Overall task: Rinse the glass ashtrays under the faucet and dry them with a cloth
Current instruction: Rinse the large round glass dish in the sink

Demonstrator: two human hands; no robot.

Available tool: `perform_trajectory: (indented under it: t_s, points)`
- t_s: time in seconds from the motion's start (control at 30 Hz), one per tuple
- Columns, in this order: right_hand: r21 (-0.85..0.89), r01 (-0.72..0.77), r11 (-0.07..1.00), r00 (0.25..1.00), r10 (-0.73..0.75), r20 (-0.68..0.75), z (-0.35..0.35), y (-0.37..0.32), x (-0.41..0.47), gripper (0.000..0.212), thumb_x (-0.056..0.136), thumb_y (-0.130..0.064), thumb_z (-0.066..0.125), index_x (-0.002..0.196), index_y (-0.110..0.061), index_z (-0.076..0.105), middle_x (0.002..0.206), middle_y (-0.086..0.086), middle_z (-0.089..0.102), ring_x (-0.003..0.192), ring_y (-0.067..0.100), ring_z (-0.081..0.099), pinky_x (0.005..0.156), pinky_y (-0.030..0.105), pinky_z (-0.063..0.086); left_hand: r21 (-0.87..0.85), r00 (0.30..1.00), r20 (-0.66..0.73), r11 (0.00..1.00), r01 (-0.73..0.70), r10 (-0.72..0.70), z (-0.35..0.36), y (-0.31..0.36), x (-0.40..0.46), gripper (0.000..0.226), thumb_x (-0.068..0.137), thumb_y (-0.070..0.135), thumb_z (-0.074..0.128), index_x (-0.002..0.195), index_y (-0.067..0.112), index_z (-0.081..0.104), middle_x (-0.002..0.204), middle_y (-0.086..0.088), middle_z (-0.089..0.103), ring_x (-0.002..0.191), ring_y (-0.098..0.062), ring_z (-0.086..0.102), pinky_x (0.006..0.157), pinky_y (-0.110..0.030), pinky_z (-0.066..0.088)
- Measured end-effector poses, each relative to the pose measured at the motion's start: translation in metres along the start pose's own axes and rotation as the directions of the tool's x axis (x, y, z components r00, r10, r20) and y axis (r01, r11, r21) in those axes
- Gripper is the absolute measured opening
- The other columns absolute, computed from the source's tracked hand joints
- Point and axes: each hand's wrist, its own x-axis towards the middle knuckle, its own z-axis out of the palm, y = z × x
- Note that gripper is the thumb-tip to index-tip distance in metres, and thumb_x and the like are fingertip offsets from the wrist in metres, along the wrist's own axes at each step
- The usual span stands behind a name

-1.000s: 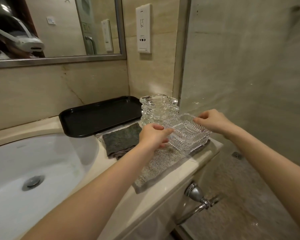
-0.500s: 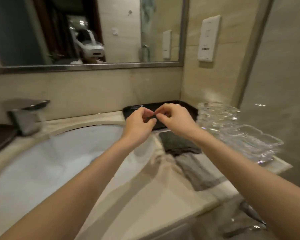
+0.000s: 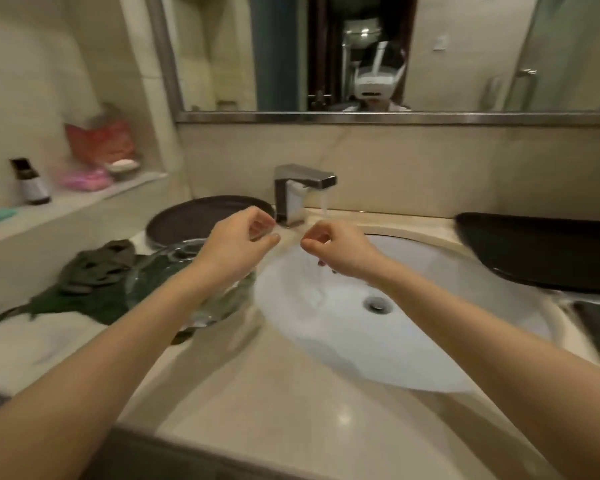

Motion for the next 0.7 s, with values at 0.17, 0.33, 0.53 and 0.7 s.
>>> perform_trajectory:
  t_s: [0.17,0.33,0.53,0.7]
  points:
    - [0.147,-0.193,0.97,0.961,0.157,0.226,0.046,-0.025,0.033,0.033,0.095,-0.037,0.049,0.11,-0.009,0.052,0.087,0.003,0.057,0.058,0.012,0.062,0.049,0.02,0.052,0.157,0.98,-0.078,0.969,0.193,-0.182,-0.038,-0.06,0.009,0.028,0.091,0.027,0.059,0.117,0.016,0.058,0.116,-0.003,0.06,0.106,-0.019,0.055,0.088,-0.03,0.042]
    - [0.062,-0.299,0.952,0.888,0.254,0.383,0.079,-0.034,0.054,0.056,0.084,-0.06,0.052,0.098,-0.005,0.052,0.074,0.008,0.059,0.055,0.017,0.062,0.051,0.023,0.054,0.243,0.916,0.039,0.893,0.379,-0.399,-0.052,-0.109,0.023,0.047,0.091,0.031,0.059,0.131,0.011,0.046,0.132,-0.01,0.052,0.117,-0.024,0.052,0.09,-0.032,0.042]
    - [-0.023,-0.292,0.956,0.875,0.277,0.397,0.094,-0.038,0.071,0.039,0.087,-0.039,0.057,0.106,-0.005,0.054,0.095,0.015,0.065,0.064,0.027,0.068,0.059,0.031,0.057,0.291,0.838,0.199,0.847,0.444,-0.508,-0.059,-0.139,0.034,0.041,0.091,0.034,0.058,0.124,0.013,0.053,0.112,-0.006,0.058,0.098,-0.019,0.054,0.084,-0.03,0.042]
    - [-0.027,-0.283,0.959,0.897,0.275,0.348,0.099,-0.038,0.073,0.03,0.086,-0.023,0.046,0.101,0.0,0.057,0.092,0.022,0.067,0.073,0.036,0.07,0.059,0.03,0.056,0.387,0.832,0.213,0.826,0.409,-0.511,-0.061,-0.148,0.039,0.038,0.09,0.044,0.055,0.102,0.01,0.064,0.095,-0.008,0.065,0.087,-0.021,0.06,0.077,-0.033,0.047]
